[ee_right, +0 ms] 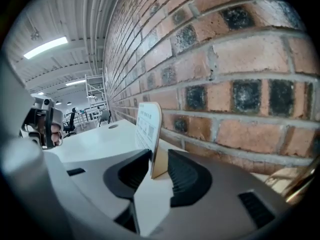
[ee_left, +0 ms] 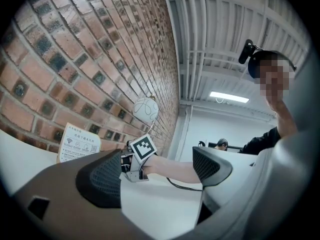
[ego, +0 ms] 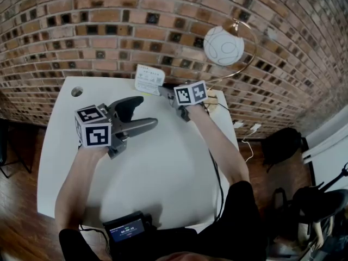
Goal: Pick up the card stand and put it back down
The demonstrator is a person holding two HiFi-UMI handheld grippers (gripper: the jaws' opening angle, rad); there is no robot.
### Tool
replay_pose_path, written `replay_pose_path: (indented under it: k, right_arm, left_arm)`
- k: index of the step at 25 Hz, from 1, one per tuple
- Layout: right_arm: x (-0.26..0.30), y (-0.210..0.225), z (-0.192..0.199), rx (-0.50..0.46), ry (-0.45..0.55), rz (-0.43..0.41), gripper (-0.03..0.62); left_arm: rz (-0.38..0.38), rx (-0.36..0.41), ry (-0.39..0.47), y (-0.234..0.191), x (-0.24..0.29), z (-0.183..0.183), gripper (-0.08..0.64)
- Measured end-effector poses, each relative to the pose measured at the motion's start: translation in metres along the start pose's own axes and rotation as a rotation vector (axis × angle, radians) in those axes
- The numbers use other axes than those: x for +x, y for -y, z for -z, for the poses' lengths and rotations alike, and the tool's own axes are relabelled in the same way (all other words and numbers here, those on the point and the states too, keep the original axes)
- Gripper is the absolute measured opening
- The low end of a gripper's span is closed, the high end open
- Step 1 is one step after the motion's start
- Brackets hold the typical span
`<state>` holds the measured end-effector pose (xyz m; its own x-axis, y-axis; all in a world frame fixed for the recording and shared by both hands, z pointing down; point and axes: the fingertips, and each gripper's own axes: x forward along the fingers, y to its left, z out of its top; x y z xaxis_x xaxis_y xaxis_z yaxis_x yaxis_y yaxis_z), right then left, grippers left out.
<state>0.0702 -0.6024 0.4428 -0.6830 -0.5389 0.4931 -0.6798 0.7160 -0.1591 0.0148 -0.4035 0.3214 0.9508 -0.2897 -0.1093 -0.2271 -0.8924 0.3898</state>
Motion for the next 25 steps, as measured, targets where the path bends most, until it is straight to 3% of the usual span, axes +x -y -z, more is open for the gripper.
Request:
replay_pose_path:
  k: [25]
  right_arm:
    - [0.003,0.018,-0.002,0.041,0.001,0.063,0.149]
  left_arm:
    - [0.009,-0.001,-0.001,0.001,0.000,0.000,0.439]
